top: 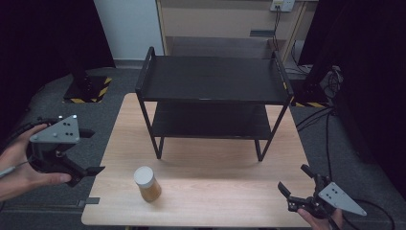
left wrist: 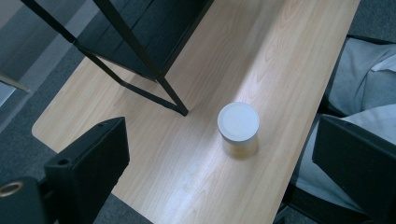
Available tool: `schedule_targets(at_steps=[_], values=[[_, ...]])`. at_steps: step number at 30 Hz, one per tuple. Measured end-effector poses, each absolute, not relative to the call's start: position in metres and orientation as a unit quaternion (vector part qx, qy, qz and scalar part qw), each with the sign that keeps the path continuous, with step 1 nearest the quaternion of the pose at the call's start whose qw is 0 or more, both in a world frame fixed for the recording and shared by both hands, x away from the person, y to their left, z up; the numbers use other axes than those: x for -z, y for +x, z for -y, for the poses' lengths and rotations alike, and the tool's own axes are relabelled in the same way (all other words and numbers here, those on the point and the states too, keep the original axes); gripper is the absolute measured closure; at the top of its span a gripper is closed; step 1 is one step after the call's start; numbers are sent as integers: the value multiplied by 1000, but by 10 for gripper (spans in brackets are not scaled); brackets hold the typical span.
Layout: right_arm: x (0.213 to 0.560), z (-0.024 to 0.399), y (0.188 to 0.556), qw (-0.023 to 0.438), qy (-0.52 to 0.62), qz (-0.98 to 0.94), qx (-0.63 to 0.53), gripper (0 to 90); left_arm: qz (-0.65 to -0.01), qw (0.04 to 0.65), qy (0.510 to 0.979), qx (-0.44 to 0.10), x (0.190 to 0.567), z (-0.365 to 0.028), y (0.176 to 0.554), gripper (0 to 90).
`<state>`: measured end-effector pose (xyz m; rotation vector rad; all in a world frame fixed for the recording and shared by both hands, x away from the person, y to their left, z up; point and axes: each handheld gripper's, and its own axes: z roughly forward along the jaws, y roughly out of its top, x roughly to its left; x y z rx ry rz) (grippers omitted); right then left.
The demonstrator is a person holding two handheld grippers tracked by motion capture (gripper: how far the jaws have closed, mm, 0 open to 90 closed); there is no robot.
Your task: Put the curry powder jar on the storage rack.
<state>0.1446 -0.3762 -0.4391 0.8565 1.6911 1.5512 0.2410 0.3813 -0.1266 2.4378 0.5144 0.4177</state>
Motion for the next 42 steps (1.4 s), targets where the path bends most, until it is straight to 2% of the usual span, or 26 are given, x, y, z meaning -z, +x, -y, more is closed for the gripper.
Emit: schedule_targets(at_steps=[23,42], values=[[439,378,145,339,328,-650,-596,25,-149,226,956,-114,125,-316,290,28],[439,378,145,339,328,-650,-596,26,-116,164,976,-89,155,-273,313,39]])
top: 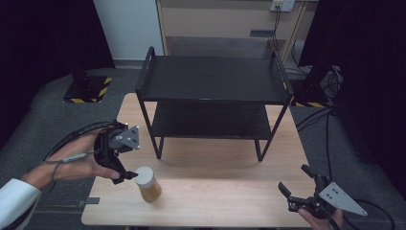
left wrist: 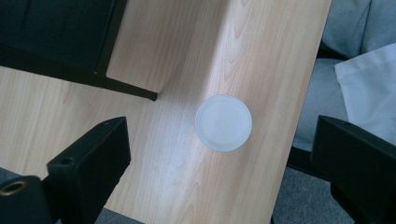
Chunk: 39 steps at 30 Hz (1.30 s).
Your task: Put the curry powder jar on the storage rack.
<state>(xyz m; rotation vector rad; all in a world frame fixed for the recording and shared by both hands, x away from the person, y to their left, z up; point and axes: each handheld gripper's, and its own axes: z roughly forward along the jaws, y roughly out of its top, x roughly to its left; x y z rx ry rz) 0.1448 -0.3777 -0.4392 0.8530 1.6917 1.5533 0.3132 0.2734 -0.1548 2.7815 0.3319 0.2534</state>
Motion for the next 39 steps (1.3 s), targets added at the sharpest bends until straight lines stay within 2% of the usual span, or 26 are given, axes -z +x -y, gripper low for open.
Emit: schedule_targets(at_steps=[13,27,31,32,36,39], values=[[439,378,145,338,328,-650,-596,26,-109,139,983,-56,224,-254,334,65],[439,378,145,338,328,-650,-596,26,-127,167,977,-45,270,-274,336,130],[439,377,145,339,329,-650,-596,26,-128,169,976,-47,276,-277,336,177],[439,377,145,339,328,-650,-596,26,-124,171,976,-48,278,-278,336,243],[439,377,145,339,329,-650,-596,26,-121,180,975,-52,283,-282,335,308],[439,377,145,338,329,-651,-595,26,-123,183,974,-49,283,-284,336,311]])
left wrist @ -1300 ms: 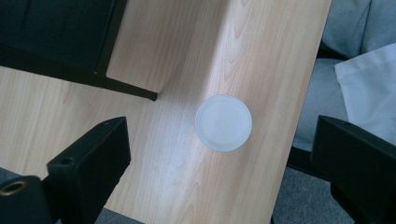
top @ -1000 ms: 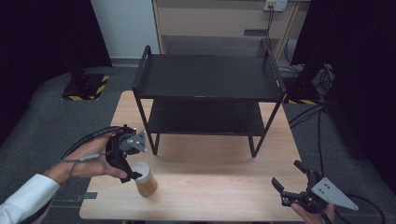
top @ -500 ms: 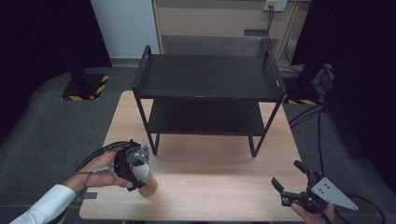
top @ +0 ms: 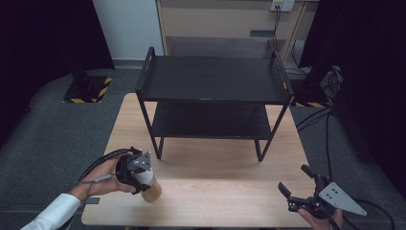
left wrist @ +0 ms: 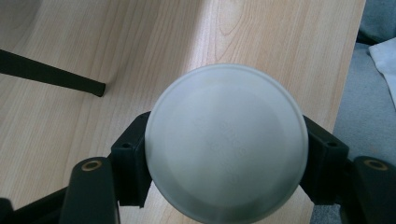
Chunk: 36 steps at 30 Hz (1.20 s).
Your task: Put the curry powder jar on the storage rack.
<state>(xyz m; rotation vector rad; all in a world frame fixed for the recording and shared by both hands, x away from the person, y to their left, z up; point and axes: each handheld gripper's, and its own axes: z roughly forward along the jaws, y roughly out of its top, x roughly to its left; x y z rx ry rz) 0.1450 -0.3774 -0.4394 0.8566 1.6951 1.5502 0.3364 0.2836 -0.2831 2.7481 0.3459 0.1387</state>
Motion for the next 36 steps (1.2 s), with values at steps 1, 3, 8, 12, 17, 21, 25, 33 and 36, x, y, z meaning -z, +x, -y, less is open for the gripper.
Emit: schedule_targets(at_steps=[1,3,8,12,17,21,25,33,36], values=[[439,377,145,338,329,-651,-595,26,-121,181,975,-50,283,-283,336,311],[439,377,145,338,329,-651,-595,26,-120,180,975,-50,282,-282,336,311],[439,377,145,338,328,-650,-596,26,-123,186,973,-52,283,-284,335,312],[439,378,145,337,329,-652,-595,27,-131,211,967,-48,286,-288,334,317],[439,378,145,338,329,-652,-594,27,-115,237,964,-42,271,-282,334,318],[439,377,145,337,329,-652,-595,27,-98,245,964,-41,249,-270,336,318],[439,378,146,337,328,-652,-595,27,-81,255,963,-32,204,-245,346,318],[440,379,145,335,330,-649,-598,27,-67,278,957,-38,141,-204,349,319],[440,379,144,336,329,-648,-599,27,-47,287,956,-35,108,-183,352,319]])
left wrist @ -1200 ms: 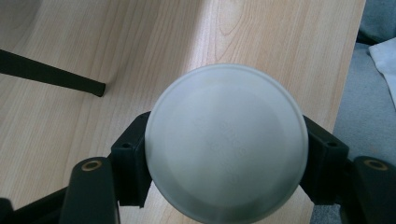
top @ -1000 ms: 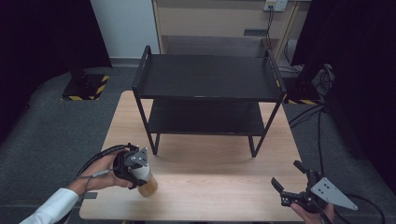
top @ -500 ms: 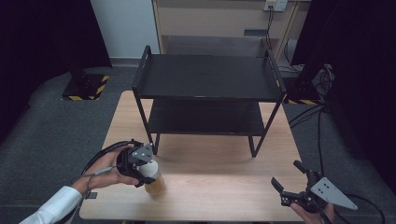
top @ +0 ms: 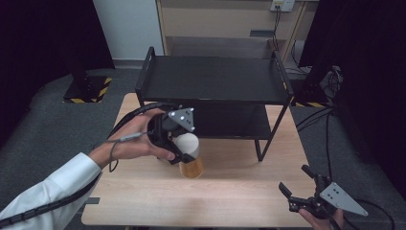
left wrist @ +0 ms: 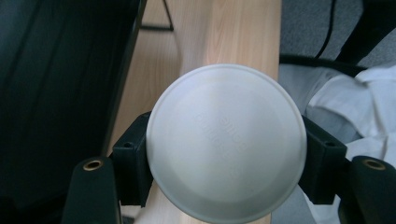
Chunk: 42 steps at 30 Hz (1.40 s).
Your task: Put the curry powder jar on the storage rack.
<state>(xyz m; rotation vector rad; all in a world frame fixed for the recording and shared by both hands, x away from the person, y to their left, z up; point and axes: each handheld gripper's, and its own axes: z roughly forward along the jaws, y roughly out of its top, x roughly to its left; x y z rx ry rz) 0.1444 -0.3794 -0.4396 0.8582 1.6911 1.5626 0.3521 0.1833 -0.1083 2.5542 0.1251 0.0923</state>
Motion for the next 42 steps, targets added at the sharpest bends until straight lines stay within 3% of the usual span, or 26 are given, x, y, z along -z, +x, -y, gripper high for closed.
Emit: schedule_targets(at_steps=[9,14,20,25,34,42], values=[[440,381,144,334,332,-646,-601,27,-20,272,961,-49,19,-142,360,318],[441,381,144,333,333,-645,-602,27,-66,284,955,-51,-19,-141,372,319],[441,383,143,332,337,-642,-603,27,-139,310,936,-90,-56,-153,393,319],[442,384,142,332,338,-641,-603,27,-229,316,912,-125,-56,-164,423,319],[443,385,138,333,340,-637,-606,29,-330,290,881,-176,-44,-162,475,320],[444,388,130,336,349,-631,-605,29,-369,279,870,-169,-27,-165,510,321]])
